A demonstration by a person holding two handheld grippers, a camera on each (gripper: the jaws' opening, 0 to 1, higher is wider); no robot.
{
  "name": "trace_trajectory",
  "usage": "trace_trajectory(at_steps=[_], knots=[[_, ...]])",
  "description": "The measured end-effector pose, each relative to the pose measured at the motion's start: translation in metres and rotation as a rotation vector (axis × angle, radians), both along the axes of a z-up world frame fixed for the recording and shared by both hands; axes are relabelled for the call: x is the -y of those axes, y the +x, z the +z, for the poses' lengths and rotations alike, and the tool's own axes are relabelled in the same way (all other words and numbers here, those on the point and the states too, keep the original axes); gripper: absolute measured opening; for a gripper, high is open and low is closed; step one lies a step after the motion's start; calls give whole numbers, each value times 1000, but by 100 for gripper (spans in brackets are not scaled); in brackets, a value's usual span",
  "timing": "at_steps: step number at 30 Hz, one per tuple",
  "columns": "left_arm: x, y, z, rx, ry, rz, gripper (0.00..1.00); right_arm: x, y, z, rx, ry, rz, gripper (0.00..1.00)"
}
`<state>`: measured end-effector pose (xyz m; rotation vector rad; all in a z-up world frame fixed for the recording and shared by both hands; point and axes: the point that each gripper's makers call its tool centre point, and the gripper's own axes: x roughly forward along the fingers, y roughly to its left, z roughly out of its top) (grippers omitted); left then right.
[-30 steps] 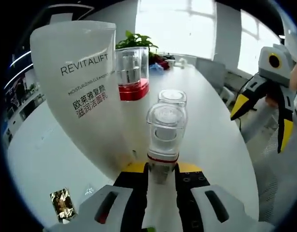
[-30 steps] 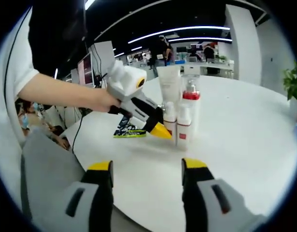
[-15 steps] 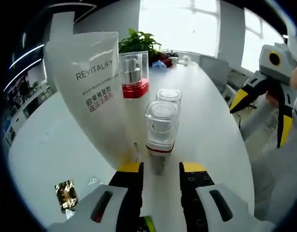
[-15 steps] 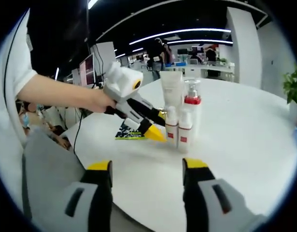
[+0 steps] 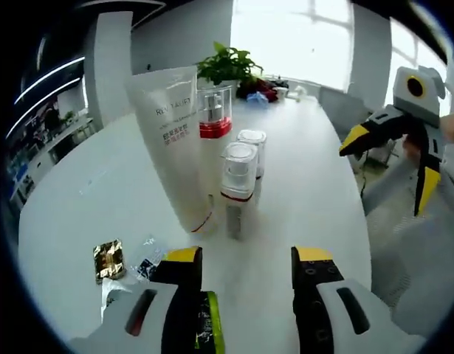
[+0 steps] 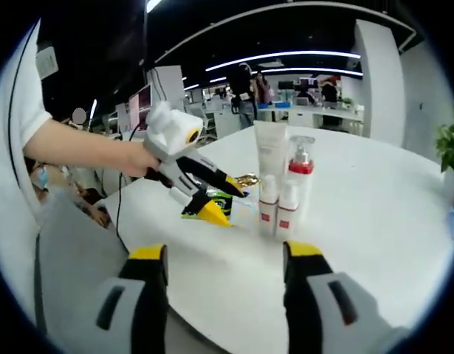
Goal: Arrange the skincare products in the storage area until every visible bottle or jar stands upright without overlapping.
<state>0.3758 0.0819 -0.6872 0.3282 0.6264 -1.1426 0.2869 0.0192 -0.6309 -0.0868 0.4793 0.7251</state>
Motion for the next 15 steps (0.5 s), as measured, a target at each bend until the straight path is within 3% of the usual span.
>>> trace_trajectory(at_steps=[7, 15], knots=[[-11, -24, 2, -36, 15, 5, 60, 7, -5, 1, 5, -4, 0, 68], [-38, -33, -3, -52, 46, 105, 70, 19, -11, 3, 3, -11, -12, 72]])
